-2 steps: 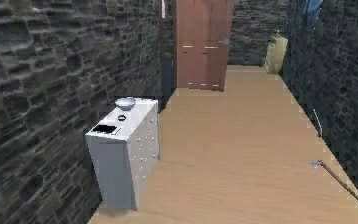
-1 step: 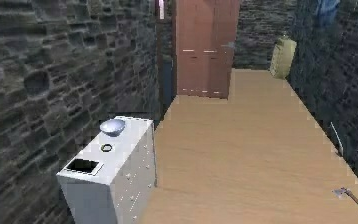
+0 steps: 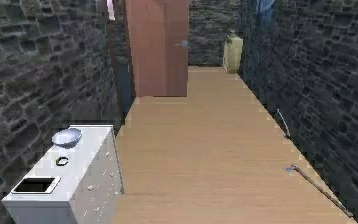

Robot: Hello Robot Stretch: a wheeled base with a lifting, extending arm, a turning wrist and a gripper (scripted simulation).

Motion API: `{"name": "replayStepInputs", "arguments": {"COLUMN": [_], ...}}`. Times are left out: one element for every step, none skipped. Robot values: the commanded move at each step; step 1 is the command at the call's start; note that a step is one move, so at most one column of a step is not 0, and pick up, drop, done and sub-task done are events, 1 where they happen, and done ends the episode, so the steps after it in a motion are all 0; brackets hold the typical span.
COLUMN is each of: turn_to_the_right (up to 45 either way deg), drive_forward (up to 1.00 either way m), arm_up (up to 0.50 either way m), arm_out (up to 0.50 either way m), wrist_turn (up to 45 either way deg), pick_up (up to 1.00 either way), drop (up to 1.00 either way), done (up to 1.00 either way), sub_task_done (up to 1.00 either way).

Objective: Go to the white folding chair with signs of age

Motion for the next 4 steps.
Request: {"name": "replayStepInputs", "arguments": {"turn_to_the_right": [0.0,3.0,45.0,42.0], "drive_forward": [1.0,0.0,0.0,0.0], "arm_up": [0.0,0.0,0.0,0.0], "arm_out": [0.0,0.0,0.0,0.0], "wrist_turn": [0.0,0.0,0.0,0.0], "pick_up": [0.0,0.0,0.0,0.0], "drop": [0.0,0.0,0.0,0.0], "done": [0.0,0.0,0.0,0.0], "sub_task_done": [0.0,0.0,0.0,0.0]}}
